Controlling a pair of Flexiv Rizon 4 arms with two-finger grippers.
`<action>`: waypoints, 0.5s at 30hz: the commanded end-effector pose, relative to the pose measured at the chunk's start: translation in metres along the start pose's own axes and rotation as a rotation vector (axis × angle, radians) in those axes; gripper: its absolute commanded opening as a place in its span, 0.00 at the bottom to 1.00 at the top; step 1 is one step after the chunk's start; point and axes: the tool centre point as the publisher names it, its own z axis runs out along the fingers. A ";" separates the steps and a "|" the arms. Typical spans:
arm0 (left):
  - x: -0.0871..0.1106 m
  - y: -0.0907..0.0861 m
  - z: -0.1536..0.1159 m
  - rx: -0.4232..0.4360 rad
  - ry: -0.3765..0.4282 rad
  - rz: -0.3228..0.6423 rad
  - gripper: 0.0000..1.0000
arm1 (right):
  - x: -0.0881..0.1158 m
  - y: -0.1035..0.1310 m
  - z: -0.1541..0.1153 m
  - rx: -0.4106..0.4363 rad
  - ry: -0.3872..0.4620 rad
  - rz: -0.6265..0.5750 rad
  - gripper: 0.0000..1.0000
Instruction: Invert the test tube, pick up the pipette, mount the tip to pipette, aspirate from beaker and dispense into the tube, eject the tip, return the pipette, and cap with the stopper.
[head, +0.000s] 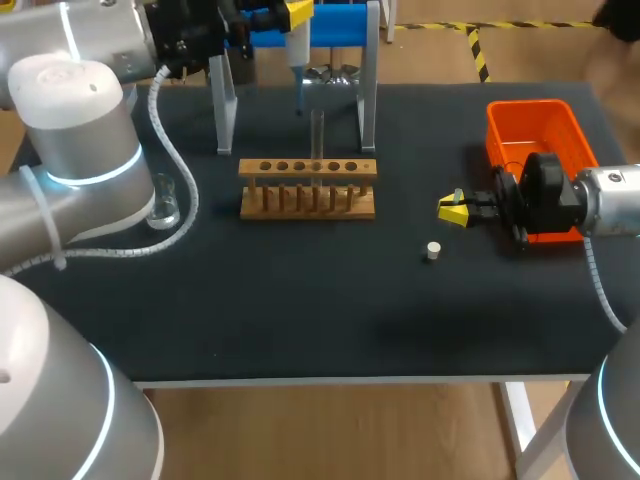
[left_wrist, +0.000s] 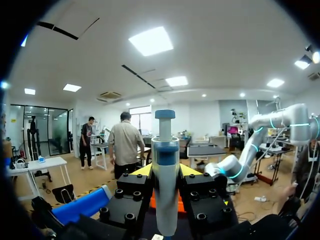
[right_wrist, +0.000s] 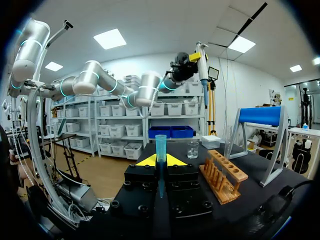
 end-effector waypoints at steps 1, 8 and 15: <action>0.016 -0.002 -0.001 -0.003 0.004 -0.006 0.00 | 0.001 0.000 0.000 0.001 -0.001 -0.001 0.00; 0.041 -0.001 0.002 0.014 0.016 -0.029 0.00 | 0.001 0.000 0.000 0.001 -0.001 -0.001 0.00; 0.056 -0.003 0.007 0.023 0.024 -0.031 0.00 | 0.001 0.000 0.000 0.001 -0.001 -0.001 0.00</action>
